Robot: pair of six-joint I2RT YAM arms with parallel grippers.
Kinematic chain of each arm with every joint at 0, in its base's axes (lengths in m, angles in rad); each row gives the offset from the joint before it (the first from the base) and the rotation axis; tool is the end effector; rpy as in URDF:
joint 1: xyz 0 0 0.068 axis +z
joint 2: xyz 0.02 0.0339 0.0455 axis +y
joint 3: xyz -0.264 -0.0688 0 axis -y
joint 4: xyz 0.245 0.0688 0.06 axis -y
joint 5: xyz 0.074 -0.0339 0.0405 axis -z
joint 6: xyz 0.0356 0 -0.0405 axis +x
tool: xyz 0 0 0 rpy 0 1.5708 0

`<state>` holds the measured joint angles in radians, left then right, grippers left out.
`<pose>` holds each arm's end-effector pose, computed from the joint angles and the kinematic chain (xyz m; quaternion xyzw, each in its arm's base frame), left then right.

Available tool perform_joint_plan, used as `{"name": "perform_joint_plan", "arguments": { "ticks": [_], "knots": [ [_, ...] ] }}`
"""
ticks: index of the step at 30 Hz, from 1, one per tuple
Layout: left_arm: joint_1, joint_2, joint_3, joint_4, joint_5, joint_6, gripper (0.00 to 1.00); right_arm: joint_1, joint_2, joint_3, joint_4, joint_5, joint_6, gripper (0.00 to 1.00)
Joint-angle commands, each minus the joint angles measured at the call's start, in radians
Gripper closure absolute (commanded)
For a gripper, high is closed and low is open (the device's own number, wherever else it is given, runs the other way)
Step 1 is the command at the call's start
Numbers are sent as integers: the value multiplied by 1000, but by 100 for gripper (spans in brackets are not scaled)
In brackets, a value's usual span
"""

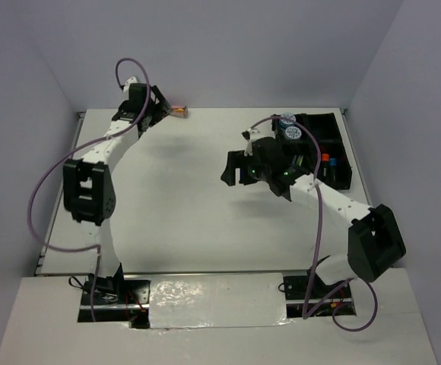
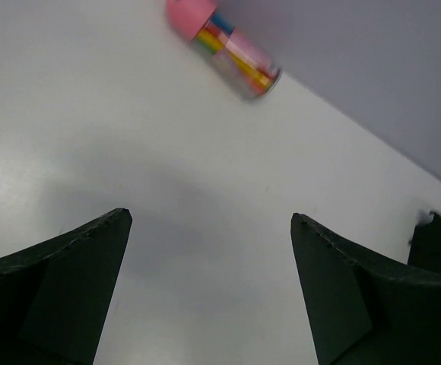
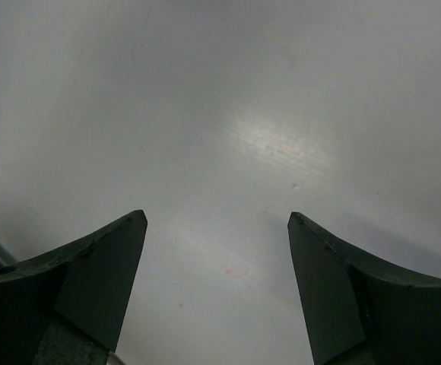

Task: Sort the stationery into containers
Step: Move the stationery to the corner of the board.

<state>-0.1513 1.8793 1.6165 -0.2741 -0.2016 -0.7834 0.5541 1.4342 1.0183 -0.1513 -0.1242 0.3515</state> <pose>0.4419 -0.0602 0.3036 -0.3161 0.8066 -0.1434 0.4784 0.2737 0.1746 0.2722 -0.1182 0.8675 0.2590 0.4079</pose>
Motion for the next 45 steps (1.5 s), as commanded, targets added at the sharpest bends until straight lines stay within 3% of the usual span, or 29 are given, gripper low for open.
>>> {"name": "perform_joint_plan", "arguments": {
  "ticks": [1, 3, 6, 11, 16, 24, 27, 37, 45],
  "knots": [
    [10, 208, 187, 232, 48, 97, 1, 9, -90, -65, 71, -126, 26, 17],
    [13, 365, 323, 353, 147, 232, 1, 9, -107, -111, 102, -166, 43, 17],
    [13, 598, 609, 335, 194, 343, 1, 17, -113, -183, 191, -273, 98, 14],
    [7, 728, 654, 632, 241, 446, 1, 73, -95, -257, 301, -353, 124, 7],
    [-16, 866, 846, 613, 214, 522, 1, 99, -96, -251, 285, -353, 106, 7],
    [-33, 911, 824, 679, 206, 639, 1, 109, -118, -264, 320, -373, 112, 6],
    [-31, 958, 893, 651, 206, 642, 1, 110, -90, -259, 320, -391, 113, 6],
    [21, 934, 902, 353, 137, 391, 0, 112, -176, -261, 269, -353, 89, 6],
    [13, 716, 634, 229, 140, 357, 1, 115, -284, -253, 207, -296, 63, 6]
  ]
}}
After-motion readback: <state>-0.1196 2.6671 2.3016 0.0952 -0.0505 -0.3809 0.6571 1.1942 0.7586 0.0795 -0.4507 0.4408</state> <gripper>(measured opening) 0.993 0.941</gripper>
